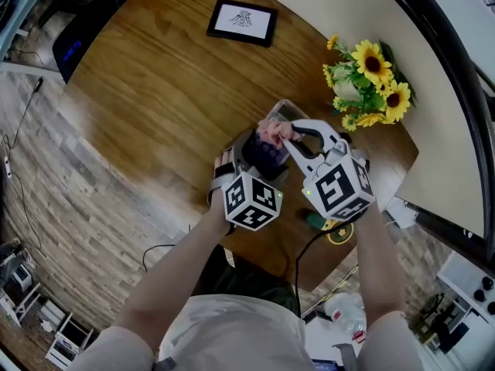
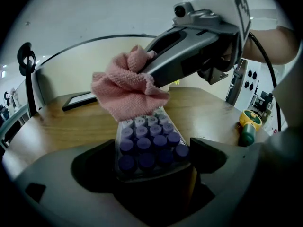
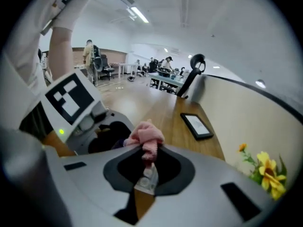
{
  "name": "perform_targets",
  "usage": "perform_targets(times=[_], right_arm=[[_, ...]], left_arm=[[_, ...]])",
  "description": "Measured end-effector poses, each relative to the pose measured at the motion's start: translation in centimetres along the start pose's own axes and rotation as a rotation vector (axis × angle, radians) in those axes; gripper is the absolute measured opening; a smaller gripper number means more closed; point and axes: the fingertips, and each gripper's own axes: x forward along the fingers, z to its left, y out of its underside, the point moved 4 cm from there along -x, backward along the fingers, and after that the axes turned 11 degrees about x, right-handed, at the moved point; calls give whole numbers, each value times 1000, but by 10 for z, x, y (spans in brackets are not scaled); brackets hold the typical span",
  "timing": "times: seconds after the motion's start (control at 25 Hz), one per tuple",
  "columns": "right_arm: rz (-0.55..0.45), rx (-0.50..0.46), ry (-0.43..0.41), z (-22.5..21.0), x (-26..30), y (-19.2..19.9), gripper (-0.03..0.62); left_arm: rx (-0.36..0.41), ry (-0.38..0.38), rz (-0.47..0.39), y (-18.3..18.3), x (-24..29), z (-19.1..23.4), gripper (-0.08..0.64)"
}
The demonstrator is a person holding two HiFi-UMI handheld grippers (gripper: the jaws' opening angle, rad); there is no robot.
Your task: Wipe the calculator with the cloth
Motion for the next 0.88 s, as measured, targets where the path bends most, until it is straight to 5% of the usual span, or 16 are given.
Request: perform_targets(times=[0.2, 0.48, 0.72, 0.88], right_arm=[[71, -111, -148, 47, 0, 10, 46], [115, -64, -325, 66, 13, 28, 43], [125, -172, -308, 56, 19, 39, 46], [118, -139, -226, 33, 15, 49, 46]], left_arm=[[1, 1, -1, 0, 0, 0, 485], [7, -11, -10, 0, -1, 0, 485], [3, -7, -6, 0, 0, 0, 485], [-1, -2, 3, 1, 1, 1, 485]])
